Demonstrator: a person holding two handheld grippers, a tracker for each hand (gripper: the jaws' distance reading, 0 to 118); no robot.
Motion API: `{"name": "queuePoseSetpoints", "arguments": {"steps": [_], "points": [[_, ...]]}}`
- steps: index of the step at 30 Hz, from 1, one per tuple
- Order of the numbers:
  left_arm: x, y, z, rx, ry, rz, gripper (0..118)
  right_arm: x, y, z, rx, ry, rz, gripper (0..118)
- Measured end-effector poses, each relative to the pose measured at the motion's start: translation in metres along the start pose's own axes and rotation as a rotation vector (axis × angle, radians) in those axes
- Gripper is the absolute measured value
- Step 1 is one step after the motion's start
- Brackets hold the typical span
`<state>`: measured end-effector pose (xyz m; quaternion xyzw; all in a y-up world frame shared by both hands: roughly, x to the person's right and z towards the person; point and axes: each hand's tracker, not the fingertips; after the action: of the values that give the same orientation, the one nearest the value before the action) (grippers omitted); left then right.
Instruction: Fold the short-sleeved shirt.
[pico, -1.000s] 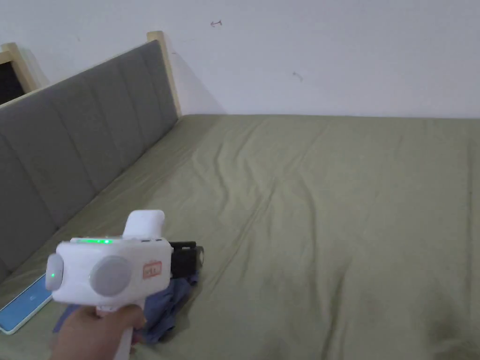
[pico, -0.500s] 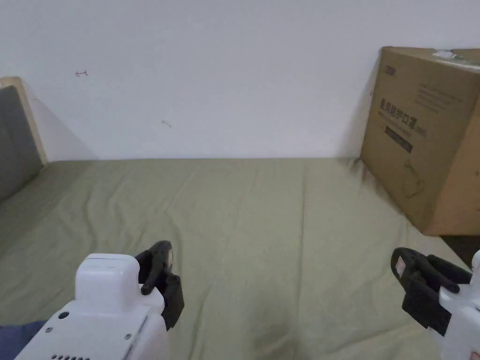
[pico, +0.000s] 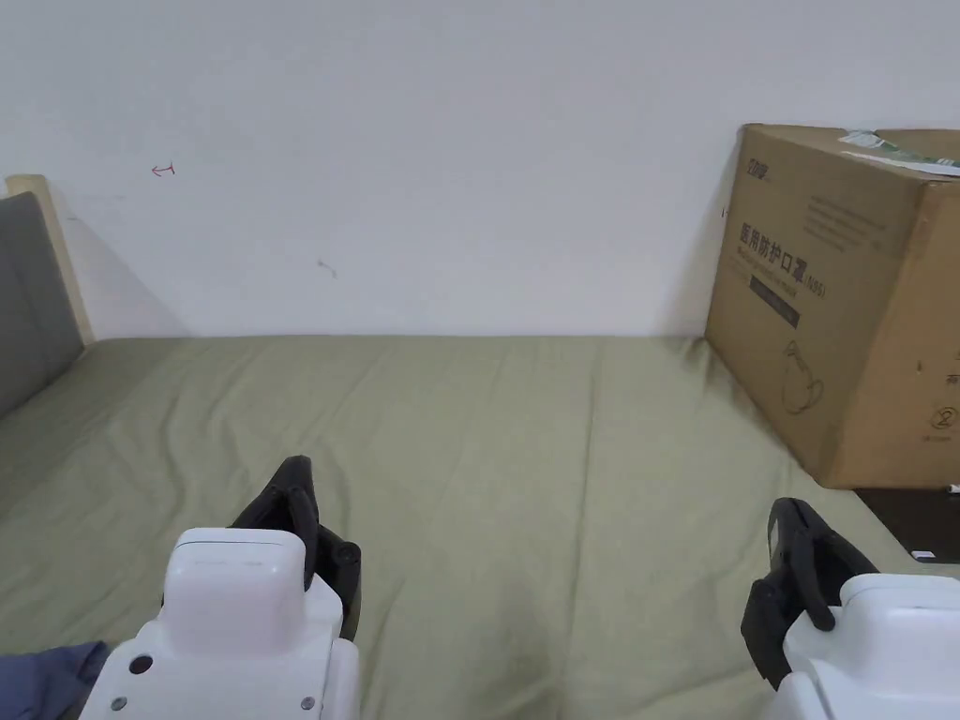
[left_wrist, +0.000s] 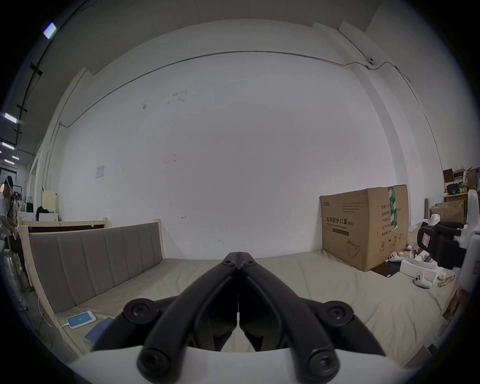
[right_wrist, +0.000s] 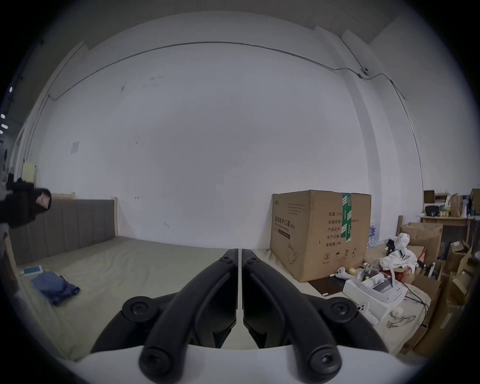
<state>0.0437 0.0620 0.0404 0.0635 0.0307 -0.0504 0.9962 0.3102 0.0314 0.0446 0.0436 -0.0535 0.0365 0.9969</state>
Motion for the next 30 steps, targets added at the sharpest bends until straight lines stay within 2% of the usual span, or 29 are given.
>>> {"name": "queuePoseSetpoints", "arguments": {"steps": [5,6,7,8,9,10,11,12,13,15,27,30], "points": [[0.000,0.001,-0.003,-0.013,0.003,0.014,2,0.002,0.001,0.007,-0.003,0.003,0.007,5],[0.000,0.001,-0.003,-0.017,0.002,0.018,2,0.003,0.001,0.007,-0.001,0.001,0.005,11],[-0.001,0.000,-0.004,-0.019,-0.002,0.023,4,0.004,0.002,0.008,0.001,0.002,0.003,31],[-0.002,-0.001,-0.004,-0.025,-0.014,0.029,17,0.006,0.004,0.007,-0.002,0.010,0.001,58],[-0.004,-0.002,-0.004,-0.030,-0.036,0.041,48,0.007,0.004,0.006,-0.012,0.034,-0.011,94],[-0.005,-0.002,-0.007,-0.052,-0.051,0.054,105,0.008,0.004,0.004,-0.022,0.037,-0.020,118],[-0.006,-0.004,-0.010,-0.079,-0.064,0.064,118,0.005,0.003,0.010,0.079,0.031,-0.025,118],[-0.006,-0.006,-0.008,0.035,-0.118,0.132,118,0.002,-0.001,0.012,0.013,0.018,-0.014,118],[-0.008,-0.011,-0.010,-0.034,-0.060,0.068,118,-0.001,-0.003,0.014,0.007,0.001,0.008,118],[-0.009,-0.016,-0.016,-0.042,-0.046,0.051,118,0.002,0.004,0.007,0.000,-0.003,0.018,118],[-0.022,-0.002,-0.003,-0.065,-0.055,0.095,118,-0.009,0.003,0.006,-0.023,0.020,0.018,118],[-0.020,-0.002,-0.003,-0.075,-0.037,0.065,118,-0.012,0.002,0.005,-0.032,0.029,0.019,118]]}}
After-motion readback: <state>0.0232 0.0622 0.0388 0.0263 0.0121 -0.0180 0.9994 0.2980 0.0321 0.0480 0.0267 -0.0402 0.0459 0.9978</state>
